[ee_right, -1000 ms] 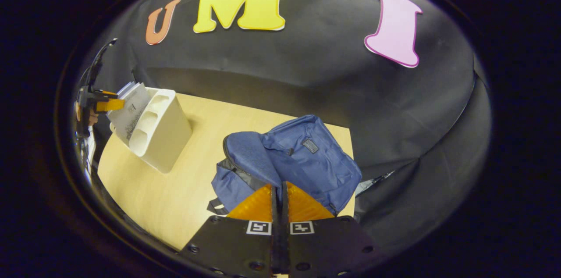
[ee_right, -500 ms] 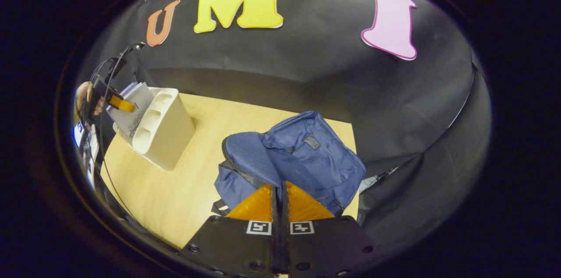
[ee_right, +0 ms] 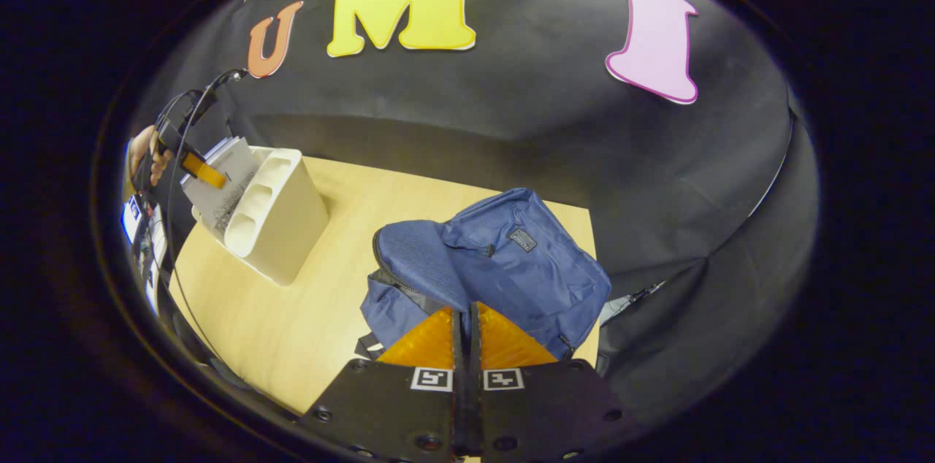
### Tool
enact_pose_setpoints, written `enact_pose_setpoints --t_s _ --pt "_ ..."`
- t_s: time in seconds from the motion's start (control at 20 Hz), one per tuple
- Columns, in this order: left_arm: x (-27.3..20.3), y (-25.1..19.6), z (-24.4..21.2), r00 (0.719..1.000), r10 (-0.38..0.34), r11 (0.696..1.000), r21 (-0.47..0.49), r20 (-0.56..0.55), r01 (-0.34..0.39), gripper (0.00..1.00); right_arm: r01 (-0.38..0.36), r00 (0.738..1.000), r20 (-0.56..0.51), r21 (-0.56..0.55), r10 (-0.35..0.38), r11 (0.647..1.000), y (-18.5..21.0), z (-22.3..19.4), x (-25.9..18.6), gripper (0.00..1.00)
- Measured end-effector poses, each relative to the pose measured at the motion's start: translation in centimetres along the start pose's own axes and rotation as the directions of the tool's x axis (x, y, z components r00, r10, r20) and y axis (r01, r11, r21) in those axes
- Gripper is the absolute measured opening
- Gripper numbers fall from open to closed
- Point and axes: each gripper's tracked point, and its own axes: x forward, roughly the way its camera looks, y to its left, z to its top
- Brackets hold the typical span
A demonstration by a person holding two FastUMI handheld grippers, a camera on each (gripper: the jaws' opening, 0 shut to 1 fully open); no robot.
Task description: Open the schoolbag, grab two books from the bookshelf and put them into the schoolbag.
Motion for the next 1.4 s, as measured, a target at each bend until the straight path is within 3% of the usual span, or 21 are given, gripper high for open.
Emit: enact_pose_setpoints --t_s 0.3,0.5,0.6,0.75,1.0,1.4 --pt "-7.4 0.3 -0.4 0.991 0.019 1.000 0.008 0.136 -0.020 0.37 -0.029 1.000 0.005 0.001 0.029 1.000 0.2 -0.1 -0.1 0.01" --pt "-12.1 0.5 -1.3 0.967 0.037 0.999 -0.041 0.253 -0.028 0.37 -0.051 0.999 0.006 0.016 0.051 0.999 0.1 -0.1 -0.2 0.01" --pt "-14.5 -0.6 -1.9 0.948 0.017 0.996 -0.090 0.317 0.012 0.37 -0.061 0.998 0.004 0.021 0.061 0.998 0.1 -0.3 -0.2 0.01" --pt "-17.0 -3.1 -2.8 0.904 -0.071 0.972 -0.175 0.421 0.158 0.37 -0.074 0.997 -0.013 0.035 0.074 0.997 0.2 -0.6 -0.3 0.01" --pt "-18.1 -10.7 -4.9 0.805 -0.276 0.853 -0.253 0.525 0.457 0.37 -0.063 0.998 -0.008 0.038 0.063 0.997 0.0 -0.1 -0.3 0.01" --pt "-12.0 -20.1 -8.6 0.711 -0.425 0.648 -0.360 0.560 0.671 0.38 -0.058 0.997 -0.040 0.054 0.061 0.997 0.9 -0.9 0.1 0.01"
